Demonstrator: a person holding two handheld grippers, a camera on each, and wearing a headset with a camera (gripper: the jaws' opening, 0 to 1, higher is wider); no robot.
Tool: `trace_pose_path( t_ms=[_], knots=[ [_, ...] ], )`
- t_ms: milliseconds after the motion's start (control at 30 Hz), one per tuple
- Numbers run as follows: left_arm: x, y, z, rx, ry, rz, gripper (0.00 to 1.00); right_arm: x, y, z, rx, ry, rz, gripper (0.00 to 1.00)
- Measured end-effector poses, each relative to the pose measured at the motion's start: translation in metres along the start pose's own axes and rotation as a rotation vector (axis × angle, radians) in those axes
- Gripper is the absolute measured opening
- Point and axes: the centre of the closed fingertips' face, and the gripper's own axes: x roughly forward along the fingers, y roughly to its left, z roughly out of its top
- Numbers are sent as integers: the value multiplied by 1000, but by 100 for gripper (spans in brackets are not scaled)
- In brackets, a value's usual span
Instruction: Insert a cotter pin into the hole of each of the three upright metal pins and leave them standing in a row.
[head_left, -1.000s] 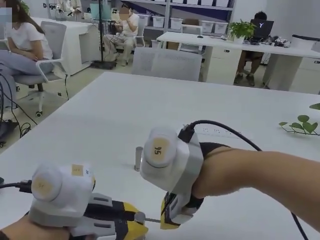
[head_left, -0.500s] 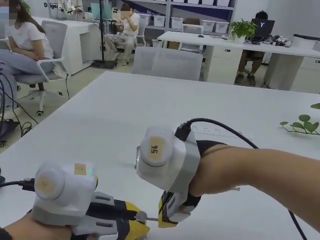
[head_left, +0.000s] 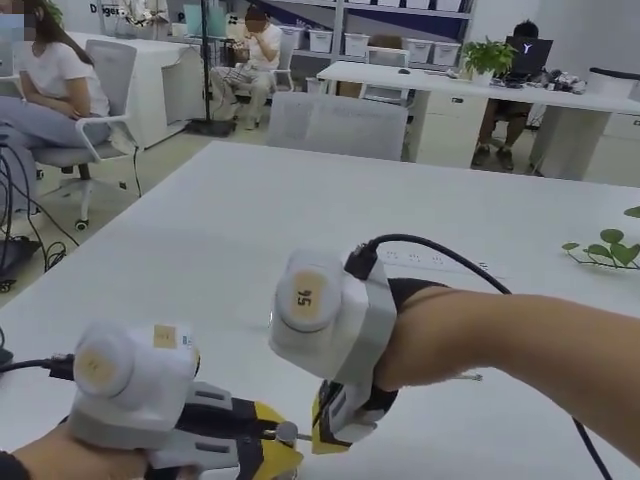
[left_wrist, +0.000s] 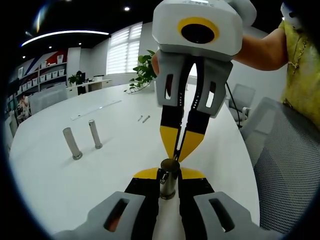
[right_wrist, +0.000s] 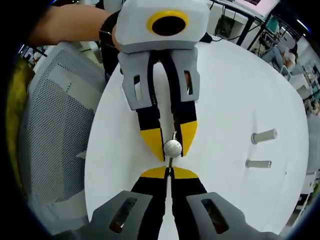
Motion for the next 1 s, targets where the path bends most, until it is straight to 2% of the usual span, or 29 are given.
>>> trace_pose_path(
  t_ms=[1000],
  knots=[
    [7,-7,3,17,10,-27,12,0,2,4,-31,-6,3,3]
  ],
)
